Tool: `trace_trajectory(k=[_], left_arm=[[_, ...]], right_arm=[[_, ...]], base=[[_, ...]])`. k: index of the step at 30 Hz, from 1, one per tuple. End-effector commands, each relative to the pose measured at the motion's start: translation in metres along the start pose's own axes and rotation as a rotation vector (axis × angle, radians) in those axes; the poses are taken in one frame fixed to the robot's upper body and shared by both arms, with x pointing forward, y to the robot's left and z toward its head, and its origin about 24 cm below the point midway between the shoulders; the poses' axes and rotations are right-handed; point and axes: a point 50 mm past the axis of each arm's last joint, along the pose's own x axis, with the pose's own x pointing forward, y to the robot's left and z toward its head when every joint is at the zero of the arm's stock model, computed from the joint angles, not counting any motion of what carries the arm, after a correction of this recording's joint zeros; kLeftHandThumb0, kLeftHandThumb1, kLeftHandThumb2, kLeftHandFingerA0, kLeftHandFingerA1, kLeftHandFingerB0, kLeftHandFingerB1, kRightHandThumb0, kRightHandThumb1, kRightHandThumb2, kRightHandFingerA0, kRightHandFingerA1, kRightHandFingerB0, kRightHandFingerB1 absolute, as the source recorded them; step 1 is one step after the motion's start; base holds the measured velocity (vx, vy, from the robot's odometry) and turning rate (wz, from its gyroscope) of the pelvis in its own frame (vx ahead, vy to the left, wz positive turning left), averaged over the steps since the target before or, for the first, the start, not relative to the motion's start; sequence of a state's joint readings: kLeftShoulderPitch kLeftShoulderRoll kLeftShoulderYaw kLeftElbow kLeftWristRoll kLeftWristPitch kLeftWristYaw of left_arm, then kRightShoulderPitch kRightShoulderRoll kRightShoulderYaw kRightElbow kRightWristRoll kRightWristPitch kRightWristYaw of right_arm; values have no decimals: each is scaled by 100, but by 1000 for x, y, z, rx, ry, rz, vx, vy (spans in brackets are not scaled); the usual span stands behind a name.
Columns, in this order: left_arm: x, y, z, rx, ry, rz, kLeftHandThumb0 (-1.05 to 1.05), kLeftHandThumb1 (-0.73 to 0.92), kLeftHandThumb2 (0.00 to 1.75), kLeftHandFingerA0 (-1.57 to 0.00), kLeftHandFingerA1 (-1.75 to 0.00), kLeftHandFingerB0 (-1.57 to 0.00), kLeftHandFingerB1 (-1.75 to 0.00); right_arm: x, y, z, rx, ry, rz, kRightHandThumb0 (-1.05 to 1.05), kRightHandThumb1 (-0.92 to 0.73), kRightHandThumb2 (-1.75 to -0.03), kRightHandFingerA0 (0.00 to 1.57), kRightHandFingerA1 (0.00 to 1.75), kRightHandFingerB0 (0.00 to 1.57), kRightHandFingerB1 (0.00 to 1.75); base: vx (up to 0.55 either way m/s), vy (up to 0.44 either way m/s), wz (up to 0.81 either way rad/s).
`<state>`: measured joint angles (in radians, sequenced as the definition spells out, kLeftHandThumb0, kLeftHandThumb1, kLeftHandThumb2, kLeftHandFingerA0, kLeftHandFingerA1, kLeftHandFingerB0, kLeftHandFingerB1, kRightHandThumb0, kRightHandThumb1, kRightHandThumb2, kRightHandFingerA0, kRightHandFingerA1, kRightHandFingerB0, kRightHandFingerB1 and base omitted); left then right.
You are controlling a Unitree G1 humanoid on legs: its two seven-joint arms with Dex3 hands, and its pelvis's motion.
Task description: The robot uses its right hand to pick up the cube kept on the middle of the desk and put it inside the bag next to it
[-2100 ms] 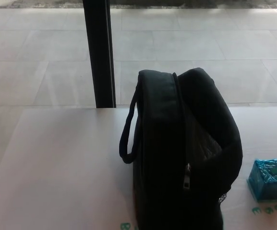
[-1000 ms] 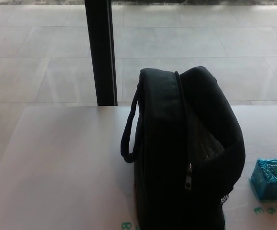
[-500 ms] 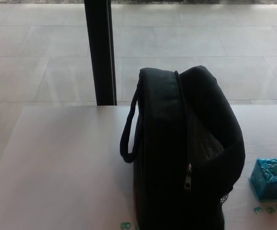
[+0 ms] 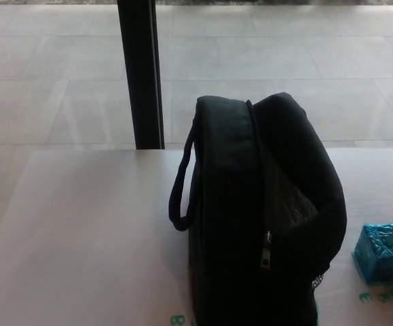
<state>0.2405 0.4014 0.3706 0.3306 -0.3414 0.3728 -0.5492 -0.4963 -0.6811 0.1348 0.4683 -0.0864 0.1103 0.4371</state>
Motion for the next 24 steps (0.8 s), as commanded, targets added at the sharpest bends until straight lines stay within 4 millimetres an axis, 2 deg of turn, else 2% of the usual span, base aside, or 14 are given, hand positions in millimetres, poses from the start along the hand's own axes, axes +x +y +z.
trace_trajectory(k=[1, 2, 3, 5, 6, 7, 9, 10, 11, 12, 13, 20, 21, 24], left_arm=[[-2, 4, 2, 9, 7, 1, -75, 71, 61, -13, -51, -7, -31], [-3, 5, 2, 10, 14, 6, -74, 71, 61, -13, -51, -8, -32], [-4, 5, 2, 10, 17, 7, -75, 56, 92, -10, -54, -4, -41], [-2, 5, 3, 8, 14, 5, -73, 71, 62, -13, -51, -8, -31], [-2, 5, 4, 6, 12, 7, -76, 55, 91, -10, -54, -4, -41], [-2, 5, 3, 7, 10, 3, -73, 71, 61, -13, -51, -7, -31], [-2, 5, 3, 7, 9, 6, -73, 71, 62, -13, -51, -8, -30], [-2, 5, 3, 4, 9, 5, -73, 71, 61, -13, -51, -7, -31], [-2, 5, 3, 3, 9, 3, -74, 71, 61, -14, -51, -8, -31], [-1, 5, 5, 14, 8, -4, -76, 51, 96, -12, -56, 0, -40], [-1, 5, 5, 16, 7, -6, -73, 73, 62, -13, -51, -7, -30], [1, 5, 7, -9, 1, -9, -72, 51, 97, -4, -53, 0, -40], [1, 5, 7, 17, 4, -10, -82, 52, 95, -11, -56, 0, -39], [0, 5, 9, -2, -5, -22, -80, 50, 94, -9, -56, 0, -39]], right_arm=[[11, -20, 20, -141, 10, -109, -100, -54, -101, 0, 1, 0, 0], [12, -22, 23, -167, 12, -119, -101, -54, -101, 0, 0, 0, 0], [13, -22, 24, -167, 14, -122, -100, -54, -100, 0, 0, 0, 1], [16, -25, 28, -153, 6, -127, -100, -54, -99, 0, 1, 0, 0], [17, -25, 30, -152, -1, -126, -100, -55, -99, 0, 1, 0, 1], [18, -21, 29, -160, -9, -118, -99, -54, -100, 0, 0, 0, 1], [19, -13, 29, -190, -15, -82, -95, -50, -98, 0, 3, 0, 1], [19, -10, 28, -194, -19, -70, -105, -60, -63, 0, 0, 0, 13], [19, -5, 25, -196, -24, -51, -105, -59, -63, 0, 0, 0, 11], [19, 0, 22, -197, -20, -24, -105, -59, -61, 0, 0, 0, 11], [18, 2, 21, -202, -17, -6, -96, -45, -90, 0, 0, 0, 3], [8, 21, 8, -278, 53, 132, -97, -48, -90, 0, 0, 0, 1], [8, 22, 6, -265, 57, 152, -99, -59, -58, 0, 0, 0, 2], [6, 27, 3, -267, 85, 225, -93, -52, -93, 0, 6, 0, 4]], base=[[0, 0, 0], [0, 0, 0], [0, 0, 0], [0, 0, 0], [0, 0, 0], [0, 0, 0], [0, 0, 0], [0, 0, 0], [0, 0, 0], [0, 0, 0], [0, 0, 0], [0, 0, 0], [0, 0, 0], [0, 0, 0]])
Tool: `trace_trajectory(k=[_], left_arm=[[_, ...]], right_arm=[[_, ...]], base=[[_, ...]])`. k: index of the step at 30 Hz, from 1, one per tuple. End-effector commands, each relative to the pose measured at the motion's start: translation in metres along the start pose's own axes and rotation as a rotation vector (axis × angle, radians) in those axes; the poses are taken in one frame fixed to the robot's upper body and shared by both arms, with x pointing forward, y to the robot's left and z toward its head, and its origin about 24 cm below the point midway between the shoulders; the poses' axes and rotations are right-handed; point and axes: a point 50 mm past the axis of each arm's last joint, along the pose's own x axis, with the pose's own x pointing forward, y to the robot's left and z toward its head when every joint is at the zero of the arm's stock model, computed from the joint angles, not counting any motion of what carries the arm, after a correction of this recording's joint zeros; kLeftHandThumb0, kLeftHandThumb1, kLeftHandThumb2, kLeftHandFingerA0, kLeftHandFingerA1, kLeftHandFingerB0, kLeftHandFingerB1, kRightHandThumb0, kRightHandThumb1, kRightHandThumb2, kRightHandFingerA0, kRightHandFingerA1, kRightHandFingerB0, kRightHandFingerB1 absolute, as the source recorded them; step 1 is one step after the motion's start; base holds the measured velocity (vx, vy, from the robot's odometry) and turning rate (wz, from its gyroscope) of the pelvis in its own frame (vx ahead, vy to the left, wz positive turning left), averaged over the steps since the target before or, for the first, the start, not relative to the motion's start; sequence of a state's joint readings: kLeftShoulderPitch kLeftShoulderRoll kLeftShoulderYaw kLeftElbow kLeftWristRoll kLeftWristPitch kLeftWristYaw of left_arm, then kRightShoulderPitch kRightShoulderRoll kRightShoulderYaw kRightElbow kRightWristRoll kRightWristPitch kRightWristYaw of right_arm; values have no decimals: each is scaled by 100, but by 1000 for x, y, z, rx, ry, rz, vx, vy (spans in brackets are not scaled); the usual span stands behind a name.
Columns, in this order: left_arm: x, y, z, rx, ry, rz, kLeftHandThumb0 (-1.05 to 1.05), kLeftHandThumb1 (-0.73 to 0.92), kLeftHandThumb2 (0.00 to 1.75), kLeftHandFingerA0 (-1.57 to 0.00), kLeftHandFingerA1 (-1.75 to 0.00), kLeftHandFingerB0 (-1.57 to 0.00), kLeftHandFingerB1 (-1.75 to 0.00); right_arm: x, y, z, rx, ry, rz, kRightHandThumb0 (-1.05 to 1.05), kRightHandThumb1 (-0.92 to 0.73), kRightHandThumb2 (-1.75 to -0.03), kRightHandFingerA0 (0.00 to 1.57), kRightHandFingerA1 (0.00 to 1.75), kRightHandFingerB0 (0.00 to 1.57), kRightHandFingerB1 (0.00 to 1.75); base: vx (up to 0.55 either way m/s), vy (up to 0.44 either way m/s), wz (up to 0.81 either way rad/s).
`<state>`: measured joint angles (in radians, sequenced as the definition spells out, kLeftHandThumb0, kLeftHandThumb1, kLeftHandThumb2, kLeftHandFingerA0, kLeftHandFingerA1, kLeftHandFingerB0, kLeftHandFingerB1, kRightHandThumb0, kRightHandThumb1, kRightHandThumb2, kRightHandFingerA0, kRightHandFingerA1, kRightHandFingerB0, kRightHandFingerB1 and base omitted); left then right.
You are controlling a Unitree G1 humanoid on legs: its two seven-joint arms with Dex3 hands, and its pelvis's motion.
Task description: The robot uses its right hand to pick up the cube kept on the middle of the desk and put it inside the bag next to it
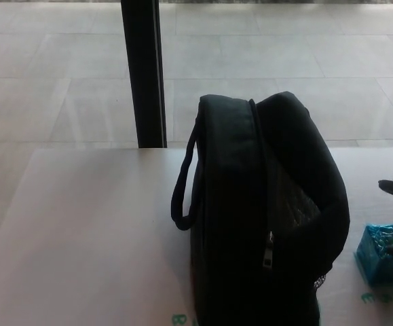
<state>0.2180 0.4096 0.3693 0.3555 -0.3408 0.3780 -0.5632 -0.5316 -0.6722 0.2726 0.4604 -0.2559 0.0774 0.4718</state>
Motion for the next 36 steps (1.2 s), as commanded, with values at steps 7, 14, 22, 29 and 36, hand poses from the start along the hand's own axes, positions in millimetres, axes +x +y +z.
trace_trajectory(k=[7, 14, 22, 29, 36], left_arm=[[-2, 4, 10, 24, -4, -15, -72, 52, 98, -5, -54, 0, -40], [0, 5, 12, 34, -7, -21, -82, 51, 95, -11, -56, 0, -42], [3, 2, 12, 36, -1, -27, -79, 60, 85, -8, -52, -7, -42], [2, 3, 15, 46, -6, -41, -81, 50, 95, -9, -55, -2, -40], [4, 3, 17, 46, -16, -40, -72, 51, 96, -10, -56, 0, -43]], right_arm=[[-1, 9, -6, -88, 85, 170, -92, -53, -58, 0, 0, 0, 14], [10, 18, -10, -148, 146, 165, -82, -36, -72, 0, 0, 0, 6], [19, 24, -10, -193, 172, 65, -58, -32, -67, 0, 8, 3, 15], [22, 25, -12, -300, 225, 52, -32, -48, -57, 12, 63, 7, 27], [23, 36, -16, -493, 174, 42, -40, -45, -65, 75, 117, 12, 40]], base=[[0, 0, 0], [0, 0, 0], [0, 0, 0], [0, 0, 0], [0, 0, 0]])
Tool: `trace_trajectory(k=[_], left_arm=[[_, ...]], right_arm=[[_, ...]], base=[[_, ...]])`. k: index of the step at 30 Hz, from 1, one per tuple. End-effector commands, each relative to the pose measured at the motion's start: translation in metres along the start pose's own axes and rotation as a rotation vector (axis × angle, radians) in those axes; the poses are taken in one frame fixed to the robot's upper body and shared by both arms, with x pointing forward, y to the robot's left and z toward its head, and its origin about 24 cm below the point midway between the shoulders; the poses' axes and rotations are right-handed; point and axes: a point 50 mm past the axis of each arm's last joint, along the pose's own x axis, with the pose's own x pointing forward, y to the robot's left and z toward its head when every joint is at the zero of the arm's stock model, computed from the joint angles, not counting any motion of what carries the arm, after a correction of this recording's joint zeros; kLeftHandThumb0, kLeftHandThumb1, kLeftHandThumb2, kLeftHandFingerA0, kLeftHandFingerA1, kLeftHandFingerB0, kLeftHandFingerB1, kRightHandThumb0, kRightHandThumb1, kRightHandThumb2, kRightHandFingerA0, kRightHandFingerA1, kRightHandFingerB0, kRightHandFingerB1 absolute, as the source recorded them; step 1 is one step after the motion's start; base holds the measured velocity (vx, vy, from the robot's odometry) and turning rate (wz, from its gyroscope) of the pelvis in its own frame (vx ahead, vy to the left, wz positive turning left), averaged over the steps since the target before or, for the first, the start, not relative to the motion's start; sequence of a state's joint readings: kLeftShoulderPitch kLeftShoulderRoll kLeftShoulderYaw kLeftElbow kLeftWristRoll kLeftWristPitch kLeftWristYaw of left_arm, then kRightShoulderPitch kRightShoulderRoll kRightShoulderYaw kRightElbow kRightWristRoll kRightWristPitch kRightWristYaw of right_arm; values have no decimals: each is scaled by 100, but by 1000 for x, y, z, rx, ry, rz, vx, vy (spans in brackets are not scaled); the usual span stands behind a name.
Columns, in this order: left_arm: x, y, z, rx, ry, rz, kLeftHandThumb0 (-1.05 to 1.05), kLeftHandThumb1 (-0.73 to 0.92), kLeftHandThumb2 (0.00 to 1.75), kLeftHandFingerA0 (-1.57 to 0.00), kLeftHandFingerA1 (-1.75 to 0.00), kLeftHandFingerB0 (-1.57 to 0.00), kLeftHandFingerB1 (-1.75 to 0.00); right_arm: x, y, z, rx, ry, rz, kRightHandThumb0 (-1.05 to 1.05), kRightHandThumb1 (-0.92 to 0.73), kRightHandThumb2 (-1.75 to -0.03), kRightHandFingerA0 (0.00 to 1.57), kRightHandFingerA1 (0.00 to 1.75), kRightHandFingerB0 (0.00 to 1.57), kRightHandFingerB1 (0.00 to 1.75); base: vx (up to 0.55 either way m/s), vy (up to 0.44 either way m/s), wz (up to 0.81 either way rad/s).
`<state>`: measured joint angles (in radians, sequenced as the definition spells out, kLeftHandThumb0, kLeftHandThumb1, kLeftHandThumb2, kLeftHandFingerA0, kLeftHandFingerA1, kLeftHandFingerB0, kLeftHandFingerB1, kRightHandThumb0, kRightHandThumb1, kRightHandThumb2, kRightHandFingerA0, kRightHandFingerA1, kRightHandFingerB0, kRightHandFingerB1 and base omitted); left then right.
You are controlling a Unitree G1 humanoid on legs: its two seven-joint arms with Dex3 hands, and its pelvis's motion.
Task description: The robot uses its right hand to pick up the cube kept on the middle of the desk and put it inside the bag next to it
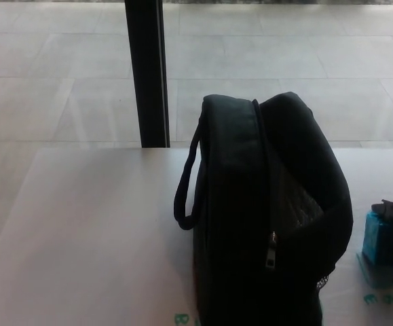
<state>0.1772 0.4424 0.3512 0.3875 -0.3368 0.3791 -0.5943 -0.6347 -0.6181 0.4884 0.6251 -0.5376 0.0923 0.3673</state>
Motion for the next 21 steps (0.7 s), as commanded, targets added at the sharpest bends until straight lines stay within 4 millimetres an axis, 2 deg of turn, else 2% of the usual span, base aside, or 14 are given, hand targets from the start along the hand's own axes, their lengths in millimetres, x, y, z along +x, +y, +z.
trace_trajectory(k=[1, 2, 4, 5, 6, 7, 11, 12, 13, 15, 16, 19, 20, 21], left_arm=[[0, 1, 7, 17, -18, -11, -72, 51, 96, -11, -56, 0, -44], [1, 0, 8, 15, -19, -13, -74, 73, 62, -12, -52, -8, -31], [1, 0, 8, 14, -17, -12, -74, 73, 62, -12, -52, -8, -31], [1, 0, 9, 33, -18, -13, -75, 73, 62, -13, -51, -8, -31], [1, 0, 10, 42, -18, -13, -75, 73, 62, -13, -51, -8, -31], [1, 1, 10, 35, -21, -12, -78, 72, 61, -14, -52, -8, -34], [1, 1, 10, 33, -24, -16, -76, 72, 61, -13, -52, -8, -34], [1, 0, 11, 40, -25, -16, -74, 73, 62, -13, -52, -9, -32], [1, 0, 11, 44, -26, -18, -69, 57, 93, -8, -54, -2, -43], [1, 0, 11, 38, -26, -22, -83, 52, 95, -9, -55, 0, -39], [2, 0, 10, 38, -27, -22, -83, 52, 95, -12, -56, 0, -39], [3, 1, 10, 43, -24, -27, -84, 53, 96, -9, -55, -2, -37], [3, 1, 10, 44, -24, -28, -84, 53, 96, -9, -55, -2, -37], [3, 1, 10, 42, -24, -24, -76, 72, 62, -12, -52, -7, -33]], right_arm=[[1, 24, -9, -197, 4, -21, -28, -59, -60, 70, 142, 25, 37], [0, 24, -9, -221, -18, -51, -31, -73, -66, 72, 145, 57, 44], [-1, 27, -7, -254, -56, -92, -31, -73, -66, 72, 145, 57, 44], [-2, 29, -5, -267, -86, -138, -24, -75, -71, 76, 161, 77, 110], [-2, 29, -4, -273, -101, -159, -24, -75, -71, 76, 161, 77, 110], [-3, 31, -3, -282, -115, -195, -24, -79, -76, 74, 167, 74, 134], [-5, 31, -1, -271, -167, -328, -27, -79, -78, 83, 163, 78, 98], [-7, 31, 0, -243, -192, -375, -24, -74, -83, 87, 165, 78, 109], [-7, 30, 1, -229, -202, -400, -25, -74, -86, 87, 168, 75, 117], [-9, 28, 2, -213, -220, -454, -18, -61, -89, 103, 173, 71, 134], [-10, 26, 3, -181, -223, -480, -21, -59, -93, 86, 175, 69, 156], [-10, 22, 5, -152, -228, -509, -20, -60, -91, 85, 175, 65, 165], [-10, 22, 5, -151, -229, -512, -20, -60, -91, 85, 175, 65, 165], [-10, 21, 6, -149, -227, -518, -19, -61, -91, 85, 175, 65, 165]], base=[[0, 0, 0], [0, 0, 0], [0, 0, 0], [0, 0, 0], [0, 0, 0], [0, 0, 0], [0, 0, 0], [0, 0, 0], [0, 0, 0], [0, 0, 0], [0, 0, 0], [0, 0, 0], [0, 0, 0], [0, 0, 0]])
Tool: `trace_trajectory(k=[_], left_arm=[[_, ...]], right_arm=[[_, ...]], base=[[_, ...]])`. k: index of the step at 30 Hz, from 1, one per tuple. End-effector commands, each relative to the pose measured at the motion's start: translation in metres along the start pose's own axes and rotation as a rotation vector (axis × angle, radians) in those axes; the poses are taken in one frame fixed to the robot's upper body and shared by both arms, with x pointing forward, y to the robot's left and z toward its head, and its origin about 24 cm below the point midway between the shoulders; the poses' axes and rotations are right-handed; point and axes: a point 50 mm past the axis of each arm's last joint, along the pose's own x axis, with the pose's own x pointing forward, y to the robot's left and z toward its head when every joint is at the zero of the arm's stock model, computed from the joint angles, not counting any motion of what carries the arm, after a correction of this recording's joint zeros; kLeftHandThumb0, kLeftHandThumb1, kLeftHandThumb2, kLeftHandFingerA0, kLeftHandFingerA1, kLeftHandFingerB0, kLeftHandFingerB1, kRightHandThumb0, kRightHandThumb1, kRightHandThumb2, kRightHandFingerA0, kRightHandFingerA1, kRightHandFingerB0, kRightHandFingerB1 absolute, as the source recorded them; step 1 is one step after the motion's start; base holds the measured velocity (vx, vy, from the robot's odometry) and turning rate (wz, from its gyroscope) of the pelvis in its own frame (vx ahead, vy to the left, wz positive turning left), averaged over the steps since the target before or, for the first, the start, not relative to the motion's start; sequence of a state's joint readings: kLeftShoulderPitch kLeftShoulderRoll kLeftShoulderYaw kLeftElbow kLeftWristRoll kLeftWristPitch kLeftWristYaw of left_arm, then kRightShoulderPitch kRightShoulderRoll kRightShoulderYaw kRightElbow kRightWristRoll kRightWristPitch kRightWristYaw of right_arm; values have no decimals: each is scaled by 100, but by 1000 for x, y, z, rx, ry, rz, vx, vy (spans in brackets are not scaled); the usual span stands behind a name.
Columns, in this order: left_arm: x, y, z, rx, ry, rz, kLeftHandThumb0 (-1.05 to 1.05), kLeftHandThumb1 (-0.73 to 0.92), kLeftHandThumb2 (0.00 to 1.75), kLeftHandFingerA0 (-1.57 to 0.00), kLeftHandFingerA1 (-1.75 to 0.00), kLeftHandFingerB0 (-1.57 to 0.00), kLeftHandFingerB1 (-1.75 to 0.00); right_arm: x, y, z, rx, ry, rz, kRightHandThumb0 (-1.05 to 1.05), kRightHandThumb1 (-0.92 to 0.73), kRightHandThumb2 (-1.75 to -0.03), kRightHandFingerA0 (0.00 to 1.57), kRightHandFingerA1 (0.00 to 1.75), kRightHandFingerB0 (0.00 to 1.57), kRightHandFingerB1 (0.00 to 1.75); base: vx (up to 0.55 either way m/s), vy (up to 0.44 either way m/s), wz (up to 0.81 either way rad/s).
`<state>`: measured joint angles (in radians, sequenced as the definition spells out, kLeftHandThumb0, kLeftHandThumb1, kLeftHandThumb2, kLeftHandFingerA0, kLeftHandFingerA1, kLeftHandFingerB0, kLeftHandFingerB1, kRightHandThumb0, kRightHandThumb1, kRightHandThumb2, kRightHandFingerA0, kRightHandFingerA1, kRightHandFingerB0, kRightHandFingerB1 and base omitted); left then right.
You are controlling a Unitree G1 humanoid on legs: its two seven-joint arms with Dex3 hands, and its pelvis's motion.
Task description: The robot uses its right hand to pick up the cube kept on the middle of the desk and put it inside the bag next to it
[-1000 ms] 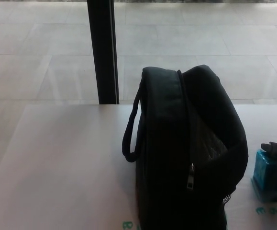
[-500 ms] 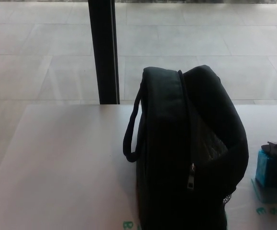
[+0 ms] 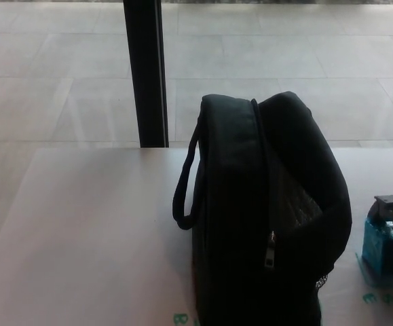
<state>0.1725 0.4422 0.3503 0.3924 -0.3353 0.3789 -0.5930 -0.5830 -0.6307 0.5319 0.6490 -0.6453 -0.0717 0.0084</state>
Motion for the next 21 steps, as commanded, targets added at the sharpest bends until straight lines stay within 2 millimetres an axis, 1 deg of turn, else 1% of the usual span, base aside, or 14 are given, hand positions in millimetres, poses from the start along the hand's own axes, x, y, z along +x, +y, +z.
trace_trajectory(k=[1, 2, 3, 4, 5, 6, 7, 8, 12, 13, 15, 17, 18, 21], left_arm=[[2, 1, 10, 40, -25, -17, -76, 71, 61, -13, -52, -8, -32], [2, 1, 10, 42, -26, -16, -76, 71, 61, -13, -52, -8, -32], [1, 1, 10, 48, -26, -18, -78, 57, 92, -9, -54, -4, -41], [1, 1, 11, 52, -27, -19, -76, 73, 62, -13, -51, -7, -32], [2, 1, 11, 51, -28, -26, -83, 52, 96, -12, -56, 0, -39], [2, 0, 11, 49, -28, -29, -83, 52, 96, -12, -56, 0, -39], [2, 1, 11, 42, -29, -26, -76, 71, 62, -12, -51, -6, -34], [2, 0, 11, 37, -27, -26, -83, 51, 95, -12, -56, 0, -40], [3, 1, 11, 28, -20, -20, -83, 51, 95, -12, -56, 0, -39], [2, 2, 12, 26, -18, -17, -83, 51, 95, -11, -56, 0, -38], [2, 1, 11, 41, -18, -21, -84, 52, 96, -10, -55, 0, -38], [2, 1, 11, 52, -21, -31, -84, 53, 96, -11, -57, 0, -38], [0, 2, 10, 58, -17, -28, -73, 53, 97, -10, -56, 0, -41], [0, 3, 10, 56, -16, -26, -75, 53, 96, -10, -56, 0, -41]], right_arm=[[-10, 5, 5, 14, -91, -271, -18, -60, -91, 85, 175, 64, 164], [-10, 4, 5, 14, -93, -279, -18, -60, -91, 85, 175, 64, 164], [-10, 3, 5, 13, -96, -281, -19, -60, -91, 85, 175, 69, 149], [-10, 1, 5, 23, -97, -288, -17, -59, -92, 86, 175, 68, 154], [-10, 0, 4, 32, -98, -310, -17, -57, -95, 86, 175, 70, 153], [-11, 0, 4, 30, -98, -315, -17, -57, -95, 86, 175, 70, 153], [-11, -1, 3, 30, -95, -315, -17, -59, -95, 85, 175, 68, 153], [-12, -2, 2, 44, -104, -328, -17, -57, -98, 86, 175, 70, 150], [-13, -26, -3, 79, -105, -383, -19, -54, -104, 86, 172, 75, 135], [-12, -33, -4, 74, -99, -392, -16, -50, -101, 95, 171, 78, 138], [-12, -39, -6, 80, -84, -400, -16, -53, -105, 95, 171, 76, 143], [-14, -56, -11, 95, -81, -471, -18, -57, -98, 84, 175, 66, 157], [-14, -61, -11, 108, -81, -480, -18, -58, -99, 84, 175, 69, 154], [-15, -68, -13, 101, -74, -491, -19, -56, -104, 85, 175, 73, 153]], base=[[0, 0, 0], [0, 0, 0], [0, 0, 0], [0, 0, 0], [0, 0, 0], [0, 0, 0], [0, 0, 0], [0, 0, 0], [0, 0, 0], [0, 0, 0], [0, 0, 0], [0, 0, 0], [0, 0, 0], [0, 0, 0]])
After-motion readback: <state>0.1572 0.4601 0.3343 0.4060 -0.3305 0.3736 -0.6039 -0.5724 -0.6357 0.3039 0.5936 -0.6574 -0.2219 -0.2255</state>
